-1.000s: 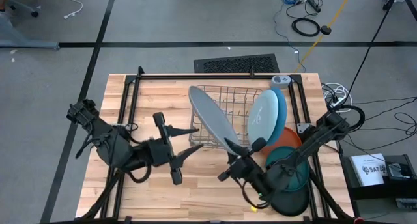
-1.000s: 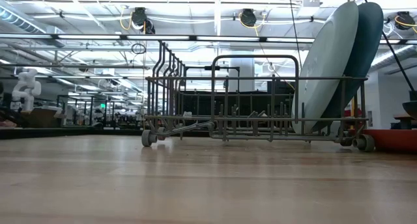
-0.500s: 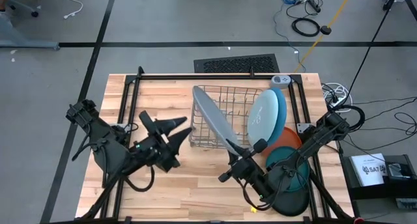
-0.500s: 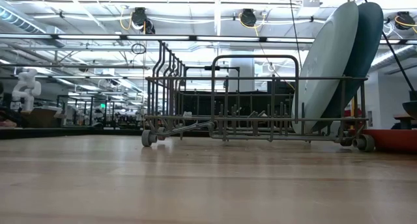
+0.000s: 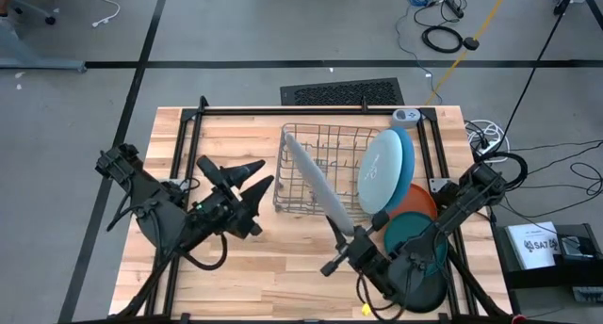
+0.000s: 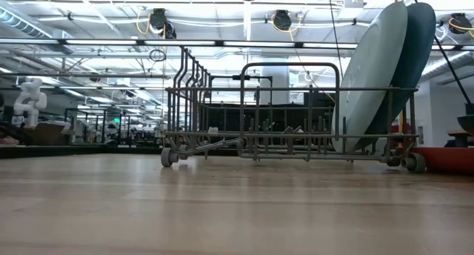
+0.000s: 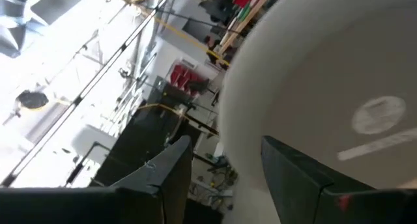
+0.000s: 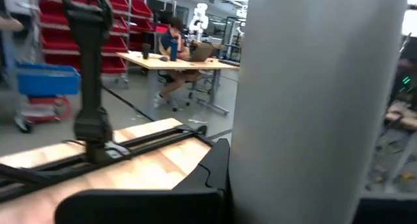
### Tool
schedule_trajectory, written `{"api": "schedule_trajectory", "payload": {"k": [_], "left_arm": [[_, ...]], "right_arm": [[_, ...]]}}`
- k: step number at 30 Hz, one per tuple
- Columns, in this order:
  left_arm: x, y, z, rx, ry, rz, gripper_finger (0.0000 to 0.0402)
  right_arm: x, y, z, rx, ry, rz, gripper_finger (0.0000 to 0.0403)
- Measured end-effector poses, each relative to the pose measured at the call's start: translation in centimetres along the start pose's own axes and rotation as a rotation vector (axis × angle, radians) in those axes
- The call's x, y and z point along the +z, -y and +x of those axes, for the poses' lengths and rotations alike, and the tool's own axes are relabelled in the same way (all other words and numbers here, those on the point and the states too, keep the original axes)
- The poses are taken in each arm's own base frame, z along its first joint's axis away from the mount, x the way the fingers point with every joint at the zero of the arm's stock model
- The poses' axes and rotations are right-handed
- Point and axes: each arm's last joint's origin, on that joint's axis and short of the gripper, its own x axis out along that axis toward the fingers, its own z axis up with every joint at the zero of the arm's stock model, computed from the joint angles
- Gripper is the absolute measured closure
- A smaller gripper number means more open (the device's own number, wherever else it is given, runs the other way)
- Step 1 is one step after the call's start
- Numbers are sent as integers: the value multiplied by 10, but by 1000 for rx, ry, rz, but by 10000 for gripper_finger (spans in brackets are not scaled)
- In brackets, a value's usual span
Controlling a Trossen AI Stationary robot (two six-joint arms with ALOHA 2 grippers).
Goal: Sort dishes
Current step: Put the gray plate into the dish rack
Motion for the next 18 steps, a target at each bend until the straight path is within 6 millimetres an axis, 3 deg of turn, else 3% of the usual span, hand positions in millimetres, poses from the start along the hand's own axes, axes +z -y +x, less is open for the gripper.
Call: {"api": "schedule_trajectory", "payload": {"k": [7, 12, 18], "left_arm": [[-2, 0, 4, 5, -13, -27, 219], [-2, 0, 4, 5, -12, -29, 219], [-1, 1, 4, -31, 33, -107, 221]], "right_arm": [[0, -1, -30, 86, 2, 164, 397], [10, 0, -52, 239, 22, 291, 397], [37, 9, -69, 172, -9, 206, 397]]}}
